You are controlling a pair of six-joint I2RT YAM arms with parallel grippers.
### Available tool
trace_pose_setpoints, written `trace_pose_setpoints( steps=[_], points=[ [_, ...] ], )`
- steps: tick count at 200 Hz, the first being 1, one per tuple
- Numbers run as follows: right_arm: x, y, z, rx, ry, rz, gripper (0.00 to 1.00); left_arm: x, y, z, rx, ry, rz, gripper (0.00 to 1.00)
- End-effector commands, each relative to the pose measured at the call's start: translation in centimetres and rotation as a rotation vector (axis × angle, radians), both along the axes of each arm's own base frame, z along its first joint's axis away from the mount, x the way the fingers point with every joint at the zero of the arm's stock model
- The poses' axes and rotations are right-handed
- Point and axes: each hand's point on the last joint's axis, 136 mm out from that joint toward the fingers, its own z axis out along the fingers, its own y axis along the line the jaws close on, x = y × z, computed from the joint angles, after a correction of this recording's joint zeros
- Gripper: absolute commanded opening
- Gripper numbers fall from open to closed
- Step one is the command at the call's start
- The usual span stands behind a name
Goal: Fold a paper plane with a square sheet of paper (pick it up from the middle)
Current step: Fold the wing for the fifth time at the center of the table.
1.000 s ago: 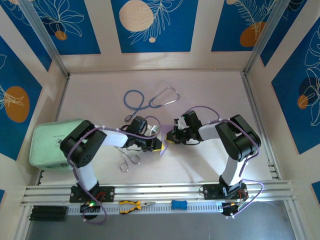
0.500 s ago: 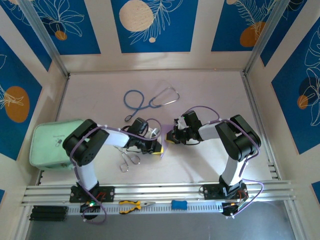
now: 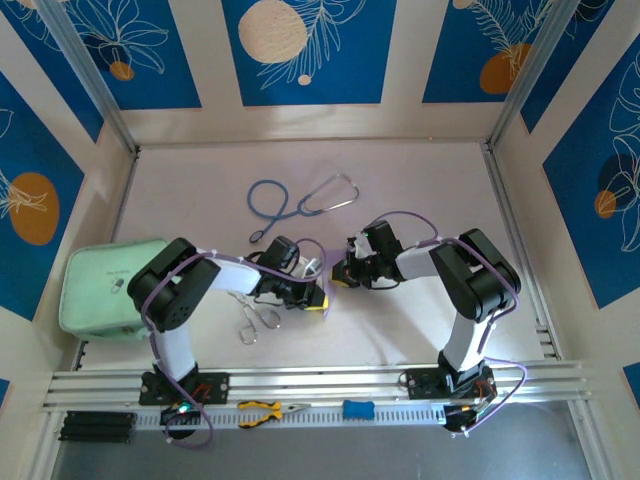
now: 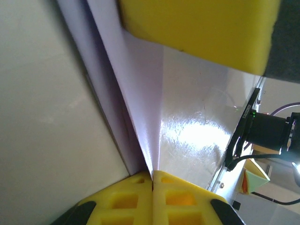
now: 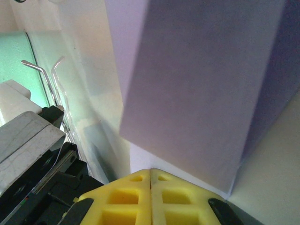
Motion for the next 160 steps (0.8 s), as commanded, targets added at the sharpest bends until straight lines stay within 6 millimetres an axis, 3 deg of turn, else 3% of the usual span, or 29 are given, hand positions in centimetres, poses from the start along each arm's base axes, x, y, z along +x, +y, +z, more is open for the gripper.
trace_pose_setpoints(
  steps=[1, 81, 127, 160],
  points=[
    [-2.15, -3.41, -5.81, -0.23, 0.136, -0.072, 0.08, -3.27, 0.31, -0.58, 0.012, 0.097, -0.083, 0.0],
    [-2.18, -3.65, -5.95, -0.245, 0.144, -0.087, 0.08, -3.73, 0.75, -0.55, 0.021, 0.091, -0.077, 0.09],
    [-2.21, -3.69, -5.88, -0.246, 0.144, -0.091, 0.08, -3.93, 0.55, 0.04, 0.006, 0.075, -0.084, 0.04],
    [-2.35, -3.72, -5.97, -0.25, 0.147, -0.094, 0.08, -3.96, 0.63, 0.0, 0.013, 0.071, -0.081, 0.08]
  ],
)
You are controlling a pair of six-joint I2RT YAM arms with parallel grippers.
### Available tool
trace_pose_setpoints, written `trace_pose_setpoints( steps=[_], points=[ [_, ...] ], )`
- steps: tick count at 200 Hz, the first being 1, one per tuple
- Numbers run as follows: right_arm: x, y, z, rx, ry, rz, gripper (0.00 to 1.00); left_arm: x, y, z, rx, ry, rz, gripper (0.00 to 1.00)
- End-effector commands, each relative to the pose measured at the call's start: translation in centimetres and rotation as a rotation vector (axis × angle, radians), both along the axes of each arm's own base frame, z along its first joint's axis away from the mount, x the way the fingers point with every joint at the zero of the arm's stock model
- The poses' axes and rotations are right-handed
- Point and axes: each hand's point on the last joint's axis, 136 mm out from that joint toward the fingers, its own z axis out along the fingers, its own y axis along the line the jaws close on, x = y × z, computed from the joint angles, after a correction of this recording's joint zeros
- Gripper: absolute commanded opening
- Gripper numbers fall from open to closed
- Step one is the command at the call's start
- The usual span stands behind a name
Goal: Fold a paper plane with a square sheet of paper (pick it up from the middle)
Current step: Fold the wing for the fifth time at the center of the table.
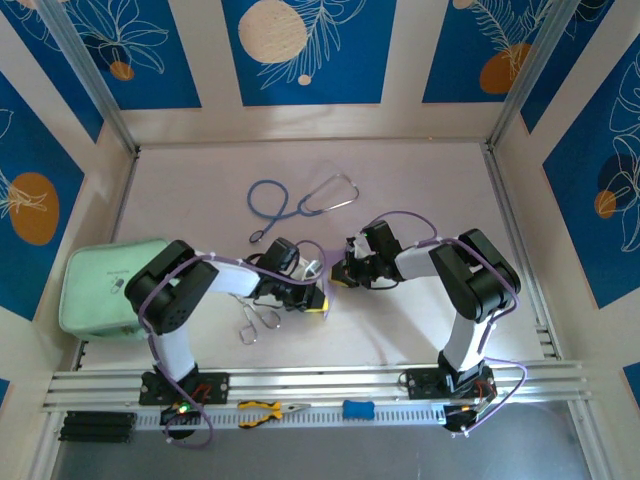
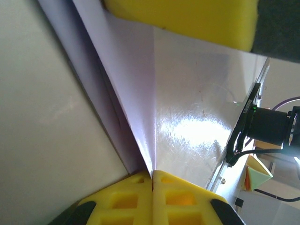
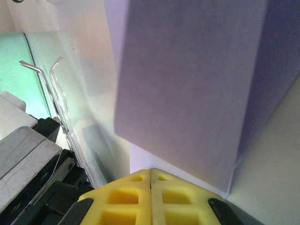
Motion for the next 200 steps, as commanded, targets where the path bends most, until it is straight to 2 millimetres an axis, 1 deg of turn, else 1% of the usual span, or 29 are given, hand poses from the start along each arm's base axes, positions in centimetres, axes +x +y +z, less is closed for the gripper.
trace_pose_setpoints(
  steps=[1, 13, 27, 54, 88, 121, 152, 177, 200],
  points=[
    [-2.3, -3.8, -5.9, -0.238, 0.145, -0.092, 0.08, -3.3, 0.6, -0.3, 0.018, 0.084, -0.068, 0.08],
    [-2.4, -3.8, -5.9, -0.239, 0.146, -0.094, 0.08, -3.3, 0.7, -0.3, 0.033, 0.072, -0.064, 0.09],
    [-2.4, -3.8, -5.8, -0.24, 0.145, -0.101, 0.08, -3.2, 0.7, -0.2, 0.045, 0.05, -0.064, 0.0],
    [-2.5, -3.9, -5.8, -0.239, 0.145, -0.109, 0.08, -3.1, 0.7, -0.3, 0.06, 0.033, -0.053, 0.0],
    [-2.7, -4.2, -5.9, -0.242, 0.148, -0.122, 0.08, -3.4, 1.0, -0.5, 0.074, 0.035, -0.044, 0.0],
    [-2.9, -4.3, -6.0, -0.246, 0.153, -0.129, 0.08, -4.1, 0.5, -0.5, 0.058, 0.052, -0.073, 0.01],
    [-3.0, -4.5, -6.2, -0.253, 0.155, -0.135, 0.08, -4.7, 0.4, -0.9, 0.069, 0.061, -0.091, 0.0],
    [-3.2, -4.7, -6.5, -0.261, 0.164, -0.143, 0.08, -5.0, 1.3, -1.7, 0.139, 0.059, -0.103, 0.0],
    [-3.2, -4.7, -6.6, -0.258, 0.162, -0.145, 0.08, -5.0, 1.5, -1.6, 0.147, 0.043, -0.103, 0.01]
  ],
)
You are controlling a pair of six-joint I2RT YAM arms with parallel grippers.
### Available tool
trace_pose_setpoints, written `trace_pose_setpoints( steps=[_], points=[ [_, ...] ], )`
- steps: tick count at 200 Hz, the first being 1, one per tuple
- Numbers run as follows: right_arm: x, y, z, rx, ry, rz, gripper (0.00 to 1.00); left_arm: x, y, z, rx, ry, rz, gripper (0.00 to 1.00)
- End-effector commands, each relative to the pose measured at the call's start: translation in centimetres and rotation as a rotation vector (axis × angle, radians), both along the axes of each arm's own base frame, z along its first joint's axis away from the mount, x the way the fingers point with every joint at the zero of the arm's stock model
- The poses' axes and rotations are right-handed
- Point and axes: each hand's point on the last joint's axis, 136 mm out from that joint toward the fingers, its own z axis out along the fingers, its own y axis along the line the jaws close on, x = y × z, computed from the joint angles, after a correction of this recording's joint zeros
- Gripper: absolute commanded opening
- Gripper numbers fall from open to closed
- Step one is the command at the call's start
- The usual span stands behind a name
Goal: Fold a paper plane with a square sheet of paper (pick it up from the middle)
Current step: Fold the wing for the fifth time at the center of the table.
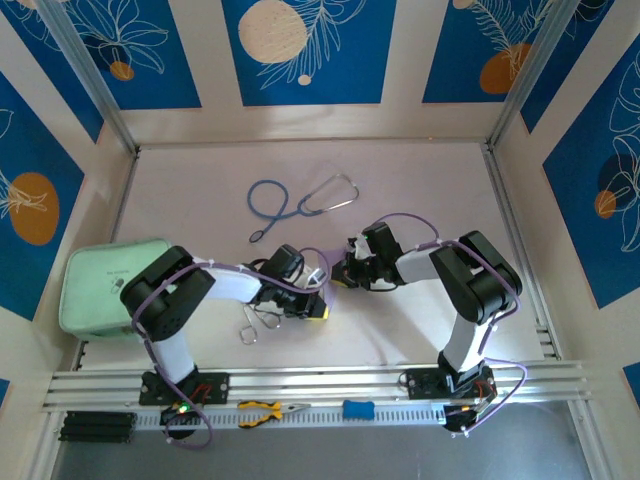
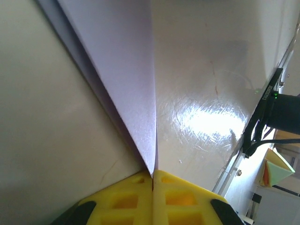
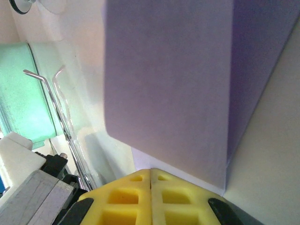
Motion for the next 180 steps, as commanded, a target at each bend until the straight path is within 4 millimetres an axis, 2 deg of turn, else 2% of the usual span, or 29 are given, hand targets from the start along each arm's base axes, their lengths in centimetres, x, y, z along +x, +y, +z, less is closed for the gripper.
trace_pose_setpoints(
  steps=[1, 27, 93, 140, 166, 180],
  points=[
    [-3.3, -4.6, -6.5, -0.257, 0.171, -0.097, 0.08, -3.0, 1.4, -1.1, 0.078, 0.079, -0.058, 0.01],
    [-3.2, -4.5, -6.4, -0.253, 0.17, -0.095, 0.08, -2.7, 1.4, -0.8, 0.082, 0.057, -0.052, 0.03],
    [-3.3, -4.4, -6.2, -0.245, 0.169, -0.098, 0.08, -2.2, 1.1, 0.0, 0.053, 0.021, -0.042, 0.0],
    [-3.4, -4.5, -6.1, -0.251, 0.17, -0.125, 0.08, -1.7, 1.2, 0.8, 0.043, -0.028, -0.027, 0.15],
    [-3.5, -4.9, -6.1, -0.265, 0.168, -0.154, 0.08, -1.2, 1.7, 1.3, 0.059, -0.081, -0.007, 0.15],
    [-3.6, -5.0, -6.1, -0.272, 0.166, -0.171, 0.08, -0.8, 2.1, 1.6, 0.074, -0.113, 0.002, 0.19]
  ],
)
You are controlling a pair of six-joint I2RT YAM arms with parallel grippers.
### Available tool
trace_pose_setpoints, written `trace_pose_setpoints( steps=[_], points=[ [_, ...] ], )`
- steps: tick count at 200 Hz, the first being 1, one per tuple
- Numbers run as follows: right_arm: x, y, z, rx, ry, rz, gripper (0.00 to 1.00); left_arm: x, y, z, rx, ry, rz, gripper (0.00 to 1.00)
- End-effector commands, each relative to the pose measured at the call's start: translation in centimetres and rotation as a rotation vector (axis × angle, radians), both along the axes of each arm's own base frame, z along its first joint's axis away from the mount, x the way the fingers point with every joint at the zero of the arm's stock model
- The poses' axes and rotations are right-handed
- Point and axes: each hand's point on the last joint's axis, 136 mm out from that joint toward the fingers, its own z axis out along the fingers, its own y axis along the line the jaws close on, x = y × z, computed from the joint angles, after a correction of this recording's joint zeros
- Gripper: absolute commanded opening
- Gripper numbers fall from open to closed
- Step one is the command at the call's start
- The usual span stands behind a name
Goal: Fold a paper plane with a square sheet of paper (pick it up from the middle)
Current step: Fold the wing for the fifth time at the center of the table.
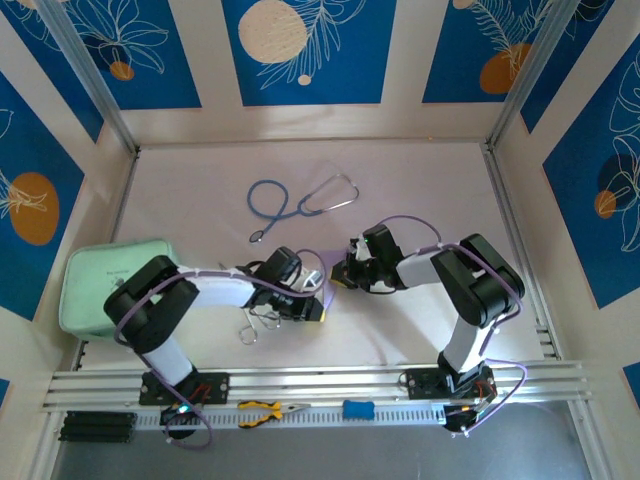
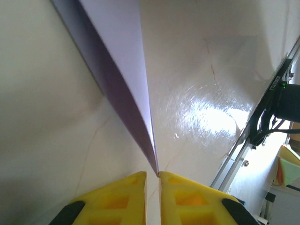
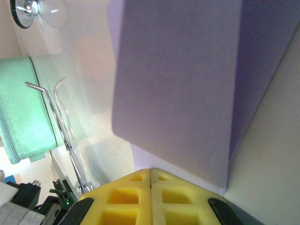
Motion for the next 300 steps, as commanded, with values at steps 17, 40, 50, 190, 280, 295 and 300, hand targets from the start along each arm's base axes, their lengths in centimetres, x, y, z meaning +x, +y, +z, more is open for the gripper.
trace_pose_setpoints(
  steps=[17, 40, 50, 190, 280, 295, 300],
  points=[
    [-3.9, -5.0, -6.1, -0.259, 0.187, -0.133, 0.08, 0.5, 1.2, 0.8, 0.042, -0.094, 0.016, 0.21],
    [-4.2, -5.3, -6.1, -0.278, 0.188, -0.171, 0.08, 1.1, 1.8, 1.7, 0.044, -0.148, 0.041, 0.24],
    [-4.3, -5.5, -6.2, -0.28, 0.191, -0.191, 0.08, 1.4, 1.9, 2.2, 0.039, -0.174, 0.053, 0.25],
    [-4.4, -4.8, -5.9, -0.249, 0.168, -0.307, 0.07, 5.2, 1.4, 6.1, -0.065, -0.25, 0.187, 0.17],
    [-4.3, -4.6, -5.8, -0.237, 0.154, -0.304, 0.06, 6.4, -1.9, 4.9, -0.151, -0.143, 0.215, 0.04],
    [-4.4, -4.5, -5.8, -0.238, 0.154, -0.299, 0.06, 6.7, -2.1, 4.5, -0.148, -0.132, 0.222, 0.03],
    [-4.4, -4.5, -5.8, -0.238, 0.154, -0.297, 0.06, 6.7, -2.2, 4.4, -0.15, -0.13, 0.222, 0.04]
  ],
)
